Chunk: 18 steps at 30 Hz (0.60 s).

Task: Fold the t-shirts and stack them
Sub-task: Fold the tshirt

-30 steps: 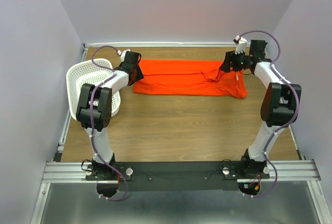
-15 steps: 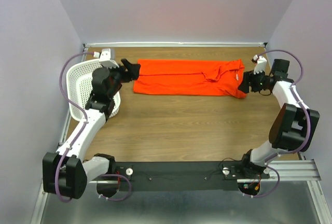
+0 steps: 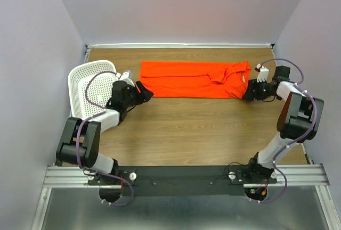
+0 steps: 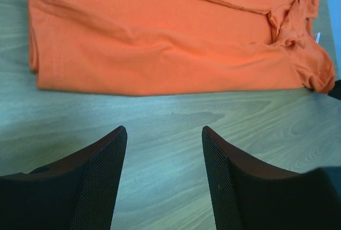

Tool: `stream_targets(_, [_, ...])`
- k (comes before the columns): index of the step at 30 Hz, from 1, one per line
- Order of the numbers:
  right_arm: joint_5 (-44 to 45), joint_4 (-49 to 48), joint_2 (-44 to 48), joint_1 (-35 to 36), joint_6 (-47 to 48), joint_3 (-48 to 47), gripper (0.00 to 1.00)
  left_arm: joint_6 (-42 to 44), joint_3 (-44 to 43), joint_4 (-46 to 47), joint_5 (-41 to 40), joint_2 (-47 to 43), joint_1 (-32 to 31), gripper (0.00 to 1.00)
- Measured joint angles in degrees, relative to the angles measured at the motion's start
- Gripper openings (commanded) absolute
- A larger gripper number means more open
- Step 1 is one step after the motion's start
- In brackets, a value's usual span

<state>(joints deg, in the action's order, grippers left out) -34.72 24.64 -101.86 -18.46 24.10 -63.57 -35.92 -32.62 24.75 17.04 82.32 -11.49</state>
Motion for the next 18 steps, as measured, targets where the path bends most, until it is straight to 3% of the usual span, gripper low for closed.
stream_targets(6, [-0.59,0.87,-3.17,0.00,1.53,-1.62,0.48,-1.01,-4.17,1.55,-0.02,6.71,-0.17,0.56])
stream_targets(14, [-1.09,1.22,-3.78,0.00,3.04,-2.14,0.43,-1.27,-9.29,-1.01,-3.78,13.38,-0.26,0.55])
stream_targets(18, [-1.31,1.33,-3.78,0.00,3.30,-2.19,0.34,-1.27,-10.80,-2.14,-5.18,15.52,-0.26,0.53])
